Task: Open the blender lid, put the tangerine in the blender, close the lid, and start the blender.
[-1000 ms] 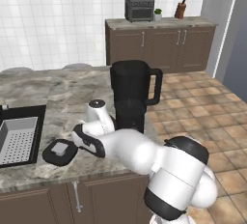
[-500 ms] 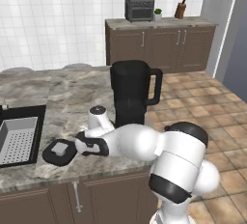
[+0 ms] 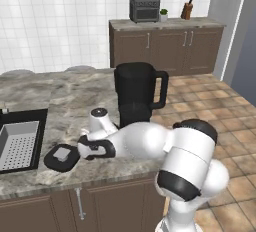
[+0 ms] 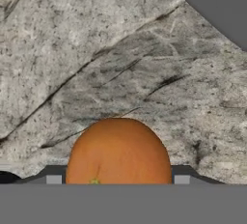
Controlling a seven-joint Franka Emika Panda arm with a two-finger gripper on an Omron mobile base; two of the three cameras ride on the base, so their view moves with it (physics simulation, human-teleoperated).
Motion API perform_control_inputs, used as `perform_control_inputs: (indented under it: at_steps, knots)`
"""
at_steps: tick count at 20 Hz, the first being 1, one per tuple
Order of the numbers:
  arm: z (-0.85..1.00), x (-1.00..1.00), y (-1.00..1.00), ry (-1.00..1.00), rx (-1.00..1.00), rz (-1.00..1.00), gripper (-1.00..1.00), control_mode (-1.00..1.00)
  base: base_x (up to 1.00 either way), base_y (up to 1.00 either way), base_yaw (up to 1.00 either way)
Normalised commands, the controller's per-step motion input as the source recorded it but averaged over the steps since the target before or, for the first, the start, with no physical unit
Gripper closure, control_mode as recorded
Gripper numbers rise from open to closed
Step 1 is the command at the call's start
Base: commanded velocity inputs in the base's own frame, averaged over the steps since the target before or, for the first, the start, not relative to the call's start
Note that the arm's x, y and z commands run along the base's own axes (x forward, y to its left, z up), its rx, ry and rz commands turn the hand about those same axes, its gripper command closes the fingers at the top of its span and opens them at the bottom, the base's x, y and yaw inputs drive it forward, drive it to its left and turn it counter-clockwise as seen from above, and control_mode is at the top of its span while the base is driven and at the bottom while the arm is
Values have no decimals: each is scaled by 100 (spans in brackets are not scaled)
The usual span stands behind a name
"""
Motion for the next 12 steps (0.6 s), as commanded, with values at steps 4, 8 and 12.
perform_control_inputs:
  at_steps: [4,8,12]
  knots:
    - [98,-25,-34,-1,0,-5,100,-100,0,0,0]
    - [100,-11,-19,-4,0,-8,100,-100,0,0,0]
    - [100,-9,-20,-11,0,-10,100,-100,0,0,0]
